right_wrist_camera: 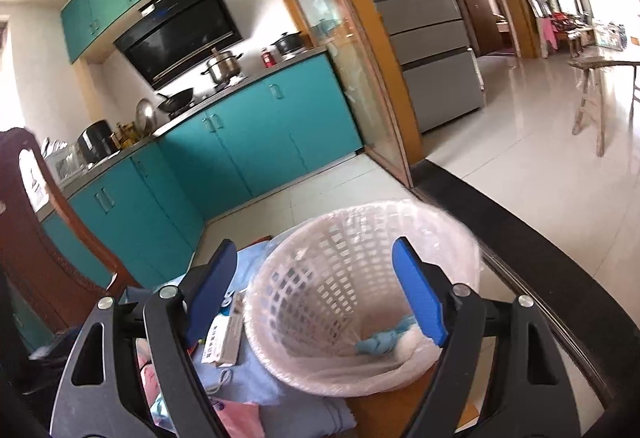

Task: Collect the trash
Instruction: 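Move the white tissue over the basket and open the left tool, then bring both open tools back toward the trash on the chair seat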

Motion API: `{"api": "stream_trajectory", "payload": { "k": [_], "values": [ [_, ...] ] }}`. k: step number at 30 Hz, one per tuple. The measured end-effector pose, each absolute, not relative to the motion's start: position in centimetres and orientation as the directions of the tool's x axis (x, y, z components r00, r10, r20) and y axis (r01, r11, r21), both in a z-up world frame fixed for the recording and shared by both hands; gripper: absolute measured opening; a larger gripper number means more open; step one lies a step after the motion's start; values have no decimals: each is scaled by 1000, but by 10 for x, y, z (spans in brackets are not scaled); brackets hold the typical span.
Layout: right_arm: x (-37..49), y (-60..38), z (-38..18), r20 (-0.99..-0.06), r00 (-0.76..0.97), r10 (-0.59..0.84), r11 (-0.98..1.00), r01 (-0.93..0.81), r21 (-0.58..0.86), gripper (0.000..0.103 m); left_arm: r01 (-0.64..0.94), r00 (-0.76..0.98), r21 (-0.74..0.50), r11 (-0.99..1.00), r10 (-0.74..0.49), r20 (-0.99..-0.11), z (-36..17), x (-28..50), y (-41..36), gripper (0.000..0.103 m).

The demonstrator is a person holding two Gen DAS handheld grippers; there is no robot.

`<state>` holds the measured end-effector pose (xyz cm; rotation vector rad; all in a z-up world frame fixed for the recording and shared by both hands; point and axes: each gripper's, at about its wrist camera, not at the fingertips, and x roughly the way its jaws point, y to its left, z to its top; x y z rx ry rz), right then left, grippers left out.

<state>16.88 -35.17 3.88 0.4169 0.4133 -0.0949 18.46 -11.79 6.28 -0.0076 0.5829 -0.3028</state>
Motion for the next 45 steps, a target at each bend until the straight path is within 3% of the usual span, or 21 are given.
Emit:
{"api": "stream_trajectory", "payload": {
  "k": [5, 10, 17, 45],
  "values": [
    [169, -300, 38, -438, 895, 89, 947, 59, 314, 79, 146, 822, -103, 984, -178, -541, 59, 144, -39, 99],
    [158, -236, 30, -489, 858, 155, 970, -38, 241, 80, 41, 791, -116, 992, -104, -603, 22, 125, 10, 99],
    [141, -185, 9, -567, 802, 188, 980, -111, 168, 80, 53, 764, -59, 997, -78, -641, 10, 123, 12, 100],
    [142, -182, 2, -573, 800, 180, 980, -98, 170, 80, 69, 727, -76, 995, -102, -679, -3, 131, 2, 100]
  ]
}}
